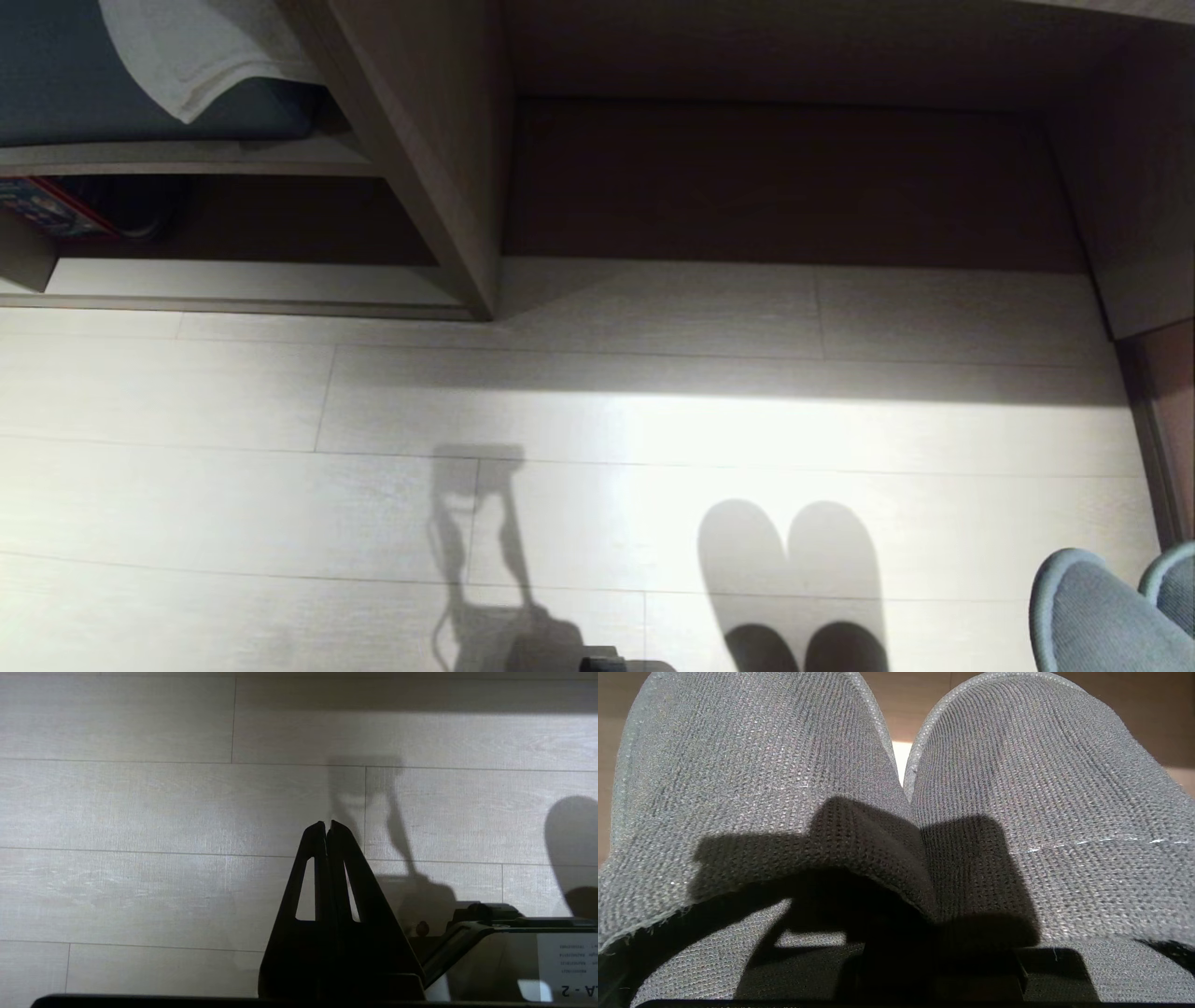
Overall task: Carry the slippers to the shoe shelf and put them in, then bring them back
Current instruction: Place the slippers on the floor
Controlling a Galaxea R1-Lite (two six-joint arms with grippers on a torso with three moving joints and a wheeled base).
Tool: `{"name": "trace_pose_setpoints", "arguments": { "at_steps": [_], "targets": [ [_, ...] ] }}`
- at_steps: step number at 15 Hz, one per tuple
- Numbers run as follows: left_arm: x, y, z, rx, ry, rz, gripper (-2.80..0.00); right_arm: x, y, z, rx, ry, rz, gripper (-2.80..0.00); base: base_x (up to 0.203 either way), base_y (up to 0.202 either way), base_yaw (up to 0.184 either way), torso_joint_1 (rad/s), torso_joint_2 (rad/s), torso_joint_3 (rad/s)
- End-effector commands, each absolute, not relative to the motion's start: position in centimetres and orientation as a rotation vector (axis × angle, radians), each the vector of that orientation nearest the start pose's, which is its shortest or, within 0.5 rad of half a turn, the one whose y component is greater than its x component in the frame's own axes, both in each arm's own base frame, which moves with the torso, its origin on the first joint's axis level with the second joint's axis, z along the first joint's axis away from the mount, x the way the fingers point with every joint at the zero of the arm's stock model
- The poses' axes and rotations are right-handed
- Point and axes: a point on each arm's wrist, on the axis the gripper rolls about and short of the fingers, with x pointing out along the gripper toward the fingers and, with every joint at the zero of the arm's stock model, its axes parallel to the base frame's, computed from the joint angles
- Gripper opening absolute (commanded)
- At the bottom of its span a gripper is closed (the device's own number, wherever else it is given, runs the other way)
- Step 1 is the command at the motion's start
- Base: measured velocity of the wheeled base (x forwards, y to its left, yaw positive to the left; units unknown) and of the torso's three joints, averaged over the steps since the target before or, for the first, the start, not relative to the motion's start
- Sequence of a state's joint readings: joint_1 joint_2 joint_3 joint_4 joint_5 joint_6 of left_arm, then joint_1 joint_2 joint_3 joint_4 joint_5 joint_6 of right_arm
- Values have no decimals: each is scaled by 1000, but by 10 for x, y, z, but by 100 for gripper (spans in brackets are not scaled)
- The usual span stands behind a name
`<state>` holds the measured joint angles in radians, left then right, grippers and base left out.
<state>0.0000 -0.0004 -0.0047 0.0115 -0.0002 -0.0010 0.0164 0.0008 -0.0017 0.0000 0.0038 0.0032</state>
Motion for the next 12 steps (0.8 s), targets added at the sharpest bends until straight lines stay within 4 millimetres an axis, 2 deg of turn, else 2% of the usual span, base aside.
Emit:
{"name": "trace_pose_setpoints", "arguments": {
  "at_steps": [1,12],
  "targets": [
    [-23,0,75,-2,8,0,-280,-23,0,76,3,0,21,-280,0,0,0,3,2,-196],
    [-23,0,76,-2,6,0,-280,-23,0,76,3,0,21,-280,0,0,0,5,3,-196]
  ]
}}
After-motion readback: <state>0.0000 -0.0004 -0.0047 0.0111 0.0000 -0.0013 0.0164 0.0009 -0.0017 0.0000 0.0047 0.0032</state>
